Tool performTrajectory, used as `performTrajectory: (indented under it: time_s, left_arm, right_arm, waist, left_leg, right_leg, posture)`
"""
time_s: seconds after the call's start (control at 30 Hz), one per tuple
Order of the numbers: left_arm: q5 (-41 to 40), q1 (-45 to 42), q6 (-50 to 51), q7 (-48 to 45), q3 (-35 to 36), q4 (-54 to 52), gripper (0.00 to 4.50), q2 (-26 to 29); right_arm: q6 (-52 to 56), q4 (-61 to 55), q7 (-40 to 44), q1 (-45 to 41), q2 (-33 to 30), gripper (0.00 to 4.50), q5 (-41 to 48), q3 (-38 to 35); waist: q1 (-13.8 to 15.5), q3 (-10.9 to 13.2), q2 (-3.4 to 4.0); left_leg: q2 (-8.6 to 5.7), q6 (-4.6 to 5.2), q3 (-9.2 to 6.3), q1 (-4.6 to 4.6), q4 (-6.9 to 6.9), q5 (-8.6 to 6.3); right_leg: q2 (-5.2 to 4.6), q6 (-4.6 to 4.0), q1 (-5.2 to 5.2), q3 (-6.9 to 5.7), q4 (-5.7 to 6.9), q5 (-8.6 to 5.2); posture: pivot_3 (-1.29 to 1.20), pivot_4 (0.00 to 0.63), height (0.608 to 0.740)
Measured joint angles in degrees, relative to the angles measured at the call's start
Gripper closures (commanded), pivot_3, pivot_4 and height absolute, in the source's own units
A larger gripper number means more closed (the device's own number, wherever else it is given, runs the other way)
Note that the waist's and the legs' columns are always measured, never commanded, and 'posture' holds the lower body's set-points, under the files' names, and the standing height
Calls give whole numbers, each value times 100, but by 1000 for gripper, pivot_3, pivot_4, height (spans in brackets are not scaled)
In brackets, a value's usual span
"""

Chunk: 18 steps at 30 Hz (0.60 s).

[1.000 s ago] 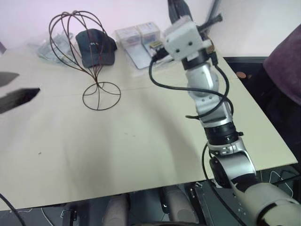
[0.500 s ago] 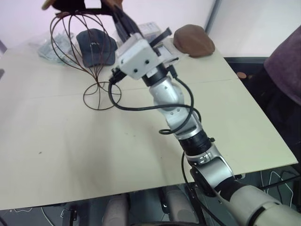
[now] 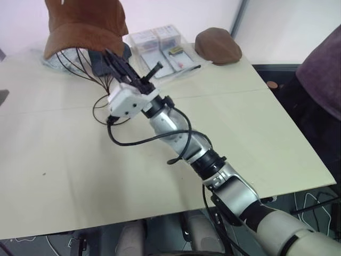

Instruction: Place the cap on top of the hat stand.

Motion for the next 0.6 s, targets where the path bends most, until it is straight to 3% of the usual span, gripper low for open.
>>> performTrajectory:
  time_s: [0.6]
  left_arm:
    - [-15,62,-105,238,-104,-99,0,-174]
  right_arm:
    - [-118,-37,181,218,-17,4480,-290,301]
  waist:
    - [-1,-1,-2]
  left_leg:
    - [1,0,-2,5,4,0]
  right_leg:
    - [2,0,1,0,10,1]
  posture:
    - [0,150,740]
